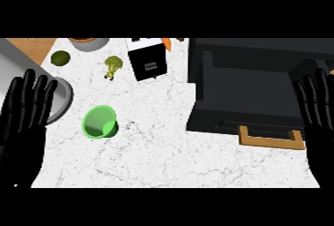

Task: Pick up the cup, place it into the drawer and close the drawer

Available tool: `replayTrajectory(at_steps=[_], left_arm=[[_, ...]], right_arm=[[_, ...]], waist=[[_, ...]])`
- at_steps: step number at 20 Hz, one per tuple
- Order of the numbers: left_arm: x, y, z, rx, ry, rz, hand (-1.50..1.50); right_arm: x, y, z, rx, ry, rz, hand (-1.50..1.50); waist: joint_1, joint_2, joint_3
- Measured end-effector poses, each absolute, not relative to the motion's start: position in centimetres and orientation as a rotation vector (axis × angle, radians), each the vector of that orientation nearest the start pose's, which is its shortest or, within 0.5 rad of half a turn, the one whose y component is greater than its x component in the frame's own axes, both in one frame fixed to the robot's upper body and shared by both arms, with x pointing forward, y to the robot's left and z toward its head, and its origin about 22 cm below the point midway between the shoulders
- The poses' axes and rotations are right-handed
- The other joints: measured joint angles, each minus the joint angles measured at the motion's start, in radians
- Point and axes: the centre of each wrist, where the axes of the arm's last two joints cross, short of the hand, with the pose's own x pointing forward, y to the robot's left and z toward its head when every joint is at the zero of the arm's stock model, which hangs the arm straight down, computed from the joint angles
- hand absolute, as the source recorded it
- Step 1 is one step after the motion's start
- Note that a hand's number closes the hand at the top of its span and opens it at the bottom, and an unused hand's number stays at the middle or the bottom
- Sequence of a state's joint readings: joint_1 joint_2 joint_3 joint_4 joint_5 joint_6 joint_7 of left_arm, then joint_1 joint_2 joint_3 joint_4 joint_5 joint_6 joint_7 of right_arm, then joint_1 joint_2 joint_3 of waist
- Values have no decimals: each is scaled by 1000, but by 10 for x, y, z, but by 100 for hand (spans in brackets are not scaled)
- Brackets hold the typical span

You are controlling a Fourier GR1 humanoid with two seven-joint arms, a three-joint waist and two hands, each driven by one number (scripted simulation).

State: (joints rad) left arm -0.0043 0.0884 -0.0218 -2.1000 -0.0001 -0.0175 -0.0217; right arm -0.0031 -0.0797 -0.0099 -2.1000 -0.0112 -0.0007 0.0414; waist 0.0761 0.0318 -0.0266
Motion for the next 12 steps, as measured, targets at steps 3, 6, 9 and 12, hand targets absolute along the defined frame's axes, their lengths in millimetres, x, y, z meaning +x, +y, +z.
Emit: replayTrajectory(at_steps=[3, 6, 9, 12], left_arm=[[209, 240, 120, 101, -2106, -58, -150], [214, 231, 117, 232, -2104, 10, -150], [223, 222, 110, 222, -2052, 153, -150], [231, 213, 104, 214, -2024, 225, -150]], right_arm=[[215, -233, 127, -17, -2069, 97, -150], [216, -233, 129, -4, -2076, 124, -150], [215, -228, 128, 83, -2036, 125, -150], [218, -228, 129, 122, -2013, 123, -150]], waist=[[-36, -16, 14], [-58, -24, 21], [-71, -28, 24], [-75, -30, 25]])
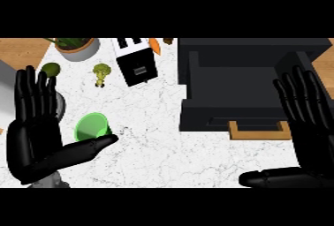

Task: Pick up the cup, place it into the drawer and close the drawer

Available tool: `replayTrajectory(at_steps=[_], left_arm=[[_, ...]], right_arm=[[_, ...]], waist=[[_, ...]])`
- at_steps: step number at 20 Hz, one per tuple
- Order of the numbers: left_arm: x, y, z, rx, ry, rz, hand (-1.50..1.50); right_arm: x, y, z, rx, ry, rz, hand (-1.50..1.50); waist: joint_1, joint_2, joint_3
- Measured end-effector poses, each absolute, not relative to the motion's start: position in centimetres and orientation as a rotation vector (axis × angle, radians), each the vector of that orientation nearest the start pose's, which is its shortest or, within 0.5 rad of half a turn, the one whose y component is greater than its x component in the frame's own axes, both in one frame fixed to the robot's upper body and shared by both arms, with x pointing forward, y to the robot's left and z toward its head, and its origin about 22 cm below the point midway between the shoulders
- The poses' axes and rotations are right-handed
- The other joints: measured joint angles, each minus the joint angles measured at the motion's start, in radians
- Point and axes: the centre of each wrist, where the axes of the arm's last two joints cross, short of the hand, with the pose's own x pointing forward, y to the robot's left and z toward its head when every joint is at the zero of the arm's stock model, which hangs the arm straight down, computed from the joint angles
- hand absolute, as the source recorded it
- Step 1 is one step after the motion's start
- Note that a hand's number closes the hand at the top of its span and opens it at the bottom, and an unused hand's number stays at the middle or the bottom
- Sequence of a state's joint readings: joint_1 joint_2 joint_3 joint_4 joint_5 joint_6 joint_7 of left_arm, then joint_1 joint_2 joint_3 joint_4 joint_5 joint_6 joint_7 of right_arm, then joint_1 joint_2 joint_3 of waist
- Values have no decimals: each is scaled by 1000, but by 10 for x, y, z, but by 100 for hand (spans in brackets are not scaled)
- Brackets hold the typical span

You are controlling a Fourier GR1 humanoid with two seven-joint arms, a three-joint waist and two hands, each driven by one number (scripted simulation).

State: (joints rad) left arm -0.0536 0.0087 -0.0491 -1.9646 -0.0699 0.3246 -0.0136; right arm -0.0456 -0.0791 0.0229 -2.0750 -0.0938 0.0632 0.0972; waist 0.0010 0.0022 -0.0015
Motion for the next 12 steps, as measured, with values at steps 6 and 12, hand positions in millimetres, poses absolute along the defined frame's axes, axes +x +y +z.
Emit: replayTrajectory(at_steps=[6, 12], left_arm=[[238, 194, 108, 209, -2000, 276, -150], [248, 190, 101, 208, -1993, 294, -150]], right_arm=[[221, -228, 119, 128, -2004, 122, -150], [224, -226, 117, 135, -1999, 123, -150]], waist=[[-2, -2, 1], [-2, -2, 2]])
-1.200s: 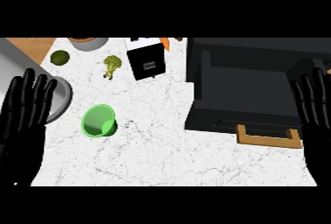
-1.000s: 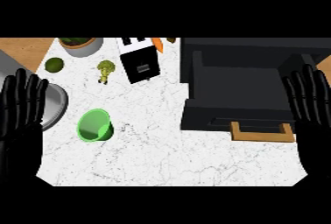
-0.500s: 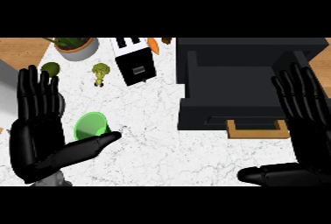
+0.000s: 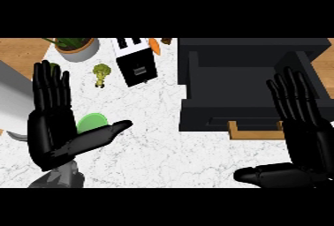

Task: Pick up the cup, place it into the drawer and close the drawer

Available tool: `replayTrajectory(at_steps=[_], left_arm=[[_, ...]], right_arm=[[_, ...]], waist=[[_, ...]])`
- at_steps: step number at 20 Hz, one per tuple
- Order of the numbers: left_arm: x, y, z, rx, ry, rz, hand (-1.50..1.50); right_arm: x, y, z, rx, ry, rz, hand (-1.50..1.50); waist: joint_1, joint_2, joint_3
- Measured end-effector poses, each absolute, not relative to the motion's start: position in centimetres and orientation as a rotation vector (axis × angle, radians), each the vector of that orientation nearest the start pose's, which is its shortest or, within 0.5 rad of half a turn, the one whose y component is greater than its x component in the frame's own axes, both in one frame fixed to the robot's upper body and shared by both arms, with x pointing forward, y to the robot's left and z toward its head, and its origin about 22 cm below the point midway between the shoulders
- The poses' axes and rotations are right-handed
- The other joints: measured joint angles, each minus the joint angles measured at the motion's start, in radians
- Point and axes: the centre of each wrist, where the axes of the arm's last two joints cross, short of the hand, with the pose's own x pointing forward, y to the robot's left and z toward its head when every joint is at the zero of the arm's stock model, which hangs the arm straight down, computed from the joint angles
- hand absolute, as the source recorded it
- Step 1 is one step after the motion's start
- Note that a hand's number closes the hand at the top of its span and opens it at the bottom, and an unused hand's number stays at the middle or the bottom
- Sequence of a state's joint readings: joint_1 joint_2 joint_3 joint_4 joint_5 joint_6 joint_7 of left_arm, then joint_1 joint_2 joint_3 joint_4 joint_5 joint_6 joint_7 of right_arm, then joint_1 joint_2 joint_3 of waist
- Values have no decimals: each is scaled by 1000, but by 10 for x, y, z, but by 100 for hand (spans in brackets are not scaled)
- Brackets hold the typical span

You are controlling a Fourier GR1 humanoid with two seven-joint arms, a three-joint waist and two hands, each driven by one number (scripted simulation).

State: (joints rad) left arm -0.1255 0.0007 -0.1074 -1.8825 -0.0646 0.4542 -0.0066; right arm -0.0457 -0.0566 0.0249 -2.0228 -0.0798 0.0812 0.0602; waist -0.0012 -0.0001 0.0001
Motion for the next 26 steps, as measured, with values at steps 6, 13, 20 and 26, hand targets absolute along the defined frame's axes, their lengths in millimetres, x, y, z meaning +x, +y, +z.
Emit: replayTrajectory(at_steps=[6, 13, 20, 26], left_arm=[[251, 193, 94, 227, -1968, 312, -150], [246, 196, 77, 255, -1913, 336, -150], [239, 211, 56, 291, -1845, 357, -150], [234, 221, 28, 343, -1792, 388, -150]], right_arm=[[221, -228, 124, 146, -2009, 114, -150], [223, -229, 132, 128, -2012, 115, -150], [232, -228, 128, 121, -2015, 118, -150], [230, -228, 135, 120, -2011, 116, -150]], waist=[[0, 0, 0], [1, 0, 0], [2, 0, 0], [2, 0, 0]])
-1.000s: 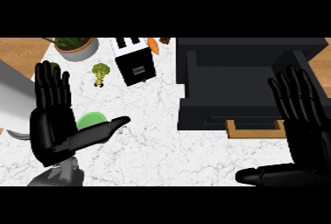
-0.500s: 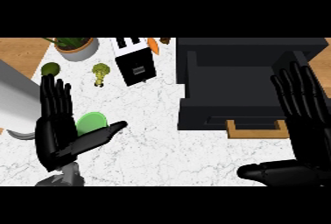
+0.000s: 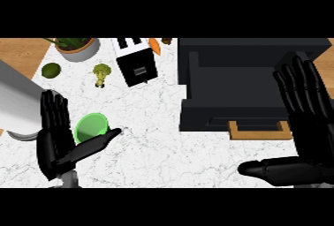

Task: Pick up the cup, place it into the drawer and close the drawer

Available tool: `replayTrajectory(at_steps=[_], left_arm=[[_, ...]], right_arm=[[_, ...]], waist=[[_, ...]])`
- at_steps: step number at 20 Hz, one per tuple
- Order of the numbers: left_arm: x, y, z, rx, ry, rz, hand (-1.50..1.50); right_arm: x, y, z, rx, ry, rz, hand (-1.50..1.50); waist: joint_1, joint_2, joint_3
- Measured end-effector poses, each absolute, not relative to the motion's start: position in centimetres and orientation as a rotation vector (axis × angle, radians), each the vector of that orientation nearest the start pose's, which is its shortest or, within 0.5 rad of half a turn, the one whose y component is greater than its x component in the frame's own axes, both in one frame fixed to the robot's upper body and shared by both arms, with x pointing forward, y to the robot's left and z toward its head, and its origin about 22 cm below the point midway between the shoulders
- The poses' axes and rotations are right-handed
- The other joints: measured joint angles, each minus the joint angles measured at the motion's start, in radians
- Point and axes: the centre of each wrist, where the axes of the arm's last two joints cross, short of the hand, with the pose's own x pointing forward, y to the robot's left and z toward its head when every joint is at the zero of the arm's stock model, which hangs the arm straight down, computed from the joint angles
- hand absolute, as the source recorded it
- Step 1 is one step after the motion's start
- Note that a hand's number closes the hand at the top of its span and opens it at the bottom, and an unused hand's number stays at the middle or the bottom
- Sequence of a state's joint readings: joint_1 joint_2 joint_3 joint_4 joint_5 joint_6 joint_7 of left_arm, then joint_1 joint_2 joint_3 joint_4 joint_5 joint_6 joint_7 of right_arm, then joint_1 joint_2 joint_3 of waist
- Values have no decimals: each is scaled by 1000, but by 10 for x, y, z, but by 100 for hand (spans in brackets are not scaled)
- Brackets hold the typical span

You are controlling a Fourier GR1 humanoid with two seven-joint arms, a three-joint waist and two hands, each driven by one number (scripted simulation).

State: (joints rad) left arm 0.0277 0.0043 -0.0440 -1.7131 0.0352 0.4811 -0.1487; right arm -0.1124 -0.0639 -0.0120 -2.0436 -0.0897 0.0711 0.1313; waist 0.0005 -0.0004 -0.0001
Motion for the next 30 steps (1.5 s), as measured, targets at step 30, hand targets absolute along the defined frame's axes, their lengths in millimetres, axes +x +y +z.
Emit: replayTrajectory(at_steps=[30], left_arm=[[227, 267, -101, 393, -1688, 438, -150]], right_arm=[[219, -241, 141, 153, -1998, 136, -150]], waist=[[-2, 0, 0]])
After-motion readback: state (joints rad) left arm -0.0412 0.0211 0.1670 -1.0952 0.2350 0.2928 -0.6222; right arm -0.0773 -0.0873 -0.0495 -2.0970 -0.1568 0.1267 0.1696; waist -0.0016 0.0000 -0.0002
